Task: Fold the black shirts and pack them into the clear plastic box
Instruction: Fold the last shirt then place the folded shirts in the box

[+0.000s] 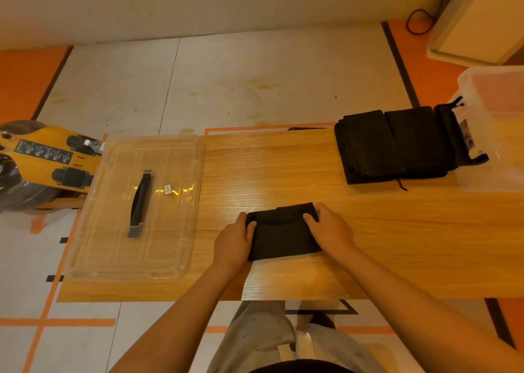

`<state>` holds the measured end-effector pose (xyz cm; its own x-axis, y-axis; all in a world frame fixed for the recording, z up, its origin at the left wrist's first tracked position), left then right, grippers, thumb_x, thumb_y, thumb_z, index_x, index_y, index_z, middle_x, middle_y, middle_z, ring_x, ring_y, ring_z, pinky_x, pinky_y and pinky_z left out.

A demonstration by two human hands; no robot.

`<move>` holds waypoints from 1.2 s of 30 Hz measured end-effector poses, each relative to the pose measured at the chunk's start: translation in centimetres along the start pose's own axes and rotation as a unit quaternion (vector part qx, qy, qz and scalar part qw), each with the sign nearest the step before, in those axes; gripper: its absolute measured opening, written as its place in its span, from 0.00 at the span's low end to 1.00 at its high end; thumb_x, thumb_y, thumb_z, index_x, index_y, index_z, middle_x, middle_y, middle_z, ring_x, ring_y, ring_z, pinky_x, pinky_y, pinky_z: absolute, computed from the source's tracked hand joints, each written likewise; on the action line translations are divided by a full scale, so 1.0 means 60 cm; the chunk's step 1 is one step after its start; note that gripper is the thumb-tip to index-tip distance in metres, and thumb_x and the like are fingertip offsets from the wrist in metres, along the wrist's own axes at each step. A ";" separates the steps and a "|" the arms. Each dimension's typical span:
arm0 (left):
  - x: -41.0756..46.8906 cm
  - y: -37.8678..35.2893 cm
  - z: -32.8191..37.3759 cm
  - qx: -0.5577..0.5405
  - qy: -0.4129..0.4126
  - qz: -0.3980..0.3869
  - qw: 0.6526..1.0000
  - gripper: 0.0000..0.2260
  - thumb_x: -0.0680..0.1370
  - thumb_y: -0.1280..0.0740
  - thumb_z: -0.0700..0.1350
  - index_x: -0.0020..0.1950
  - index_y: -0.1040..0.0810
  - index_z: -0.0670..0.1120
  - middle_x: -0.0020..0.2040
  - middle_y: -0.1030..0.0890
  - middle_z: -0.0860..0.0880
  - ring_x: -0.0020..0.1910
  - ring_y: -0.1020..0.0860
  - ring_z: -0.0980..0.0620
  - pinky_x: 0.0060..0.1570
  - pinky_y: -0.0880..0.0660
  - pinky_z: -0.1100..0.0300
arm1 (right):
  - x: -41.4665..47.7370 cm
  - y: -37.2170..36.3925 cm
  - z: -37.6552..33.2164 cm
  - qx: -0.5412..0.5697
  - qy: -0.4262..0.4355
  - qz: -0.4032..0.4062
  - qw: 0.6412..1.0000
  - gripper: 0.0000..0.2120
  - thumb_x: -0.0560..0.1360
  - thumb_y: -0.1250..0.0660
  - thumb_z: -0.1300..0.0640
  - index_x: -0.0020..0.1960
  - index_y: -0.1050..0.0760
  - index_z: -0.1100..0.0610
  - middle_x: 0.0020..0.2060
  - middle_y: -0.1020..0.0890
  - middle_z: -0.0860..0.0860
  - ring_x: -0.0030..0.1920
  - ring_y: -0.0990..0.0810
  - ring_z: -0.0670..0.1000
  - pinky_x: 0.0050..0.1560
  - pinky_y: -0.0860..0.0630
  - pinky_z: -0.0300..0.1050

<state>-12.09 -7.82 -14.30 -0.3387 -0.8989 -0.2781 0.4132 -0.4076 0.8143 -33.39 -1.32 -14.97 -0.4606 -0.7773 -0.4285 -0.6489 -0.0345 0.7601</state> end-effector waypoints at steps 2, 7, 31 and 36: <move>-0.007 0.001 0.009 0.060 0.007 0.019 0.998 0.12 0.84 0.47 0.52 0.58 0.31 0.46 0.34 0.26 0.53 0.33 0.25 0.51 0.29 0.31 0.57 | -0.005 0.008 -0.005 -0.058 -0.004 0.021 0.998 0.15 0.80 0.41 0.45 0.61 0.31 0.52 0.49 0.19 0.51 0.46 0.20 0.51 0.40 0.25 0.44; -0.025 0.018 0.012 0.059 0.051 0.100 0.992 0.08 0.81 0.39 0.52 0.51 0.34 0.48 0.33 0.27 0.53 0.30 0.26 0.53 0.28 0.34 0.58 | -0.025 0.035 -0.029 -0.125 0.070 0.128 0.981 0.09 0.77 0.34 0.51 0.51 0.31 0.53 0.40 0.24 0.47 0.38 0.25 0.46 0.31 0.33 0.39; -0.026 -0.066 0.066 0.111 -0.170 0.029 0.979 0.25 0.83 0.52 0.50 0.79 0.47 0.45 0.79 0.47 0.50 0.78 0.49 0.53 0.76 0.51 0.52 | -0.057 -0.087 -0.077 -0.269 0.322 0.052 0.906 0.25 0.77 0.50 0.52 0.70 0.29 0.59 0.71 0.30 0.53 0.73 0.36 0.51 0.72 0.45 0.51; -0.022 -0.065 0.046 0.142 -0.152 0.024 0.978 0.27 0.83 0.53 0.54 0.79 0.47 0.45 0.79 0.47 0.49 0.79 0.52 0.53 0.76 0.53 0.52 | -0.046 -0.071 -0.053 -0.257 0.284 0.045 0.923 0.27 0.79 0.50 0.45 0.76 0.39 0.53 0.75 0.38 0.51 0.76 0.44 0.50 0.73 0.48 0.52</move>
<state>-15.57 -4.61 -15.70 -0.5783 -0.8089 -0.1058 0.1984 -0.2652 0.9435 -27.43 -1.03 -15.50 -0.0115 -0.9903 -0.1382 -0.1830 -0.1338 0.9740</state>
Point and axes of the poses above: each hand's wrist, its own x-axis towards the middle knuckle, its own y-axis out of the back of the hand, z = x × y, the point moved 7 cm from there along x, towards the middle knuckle
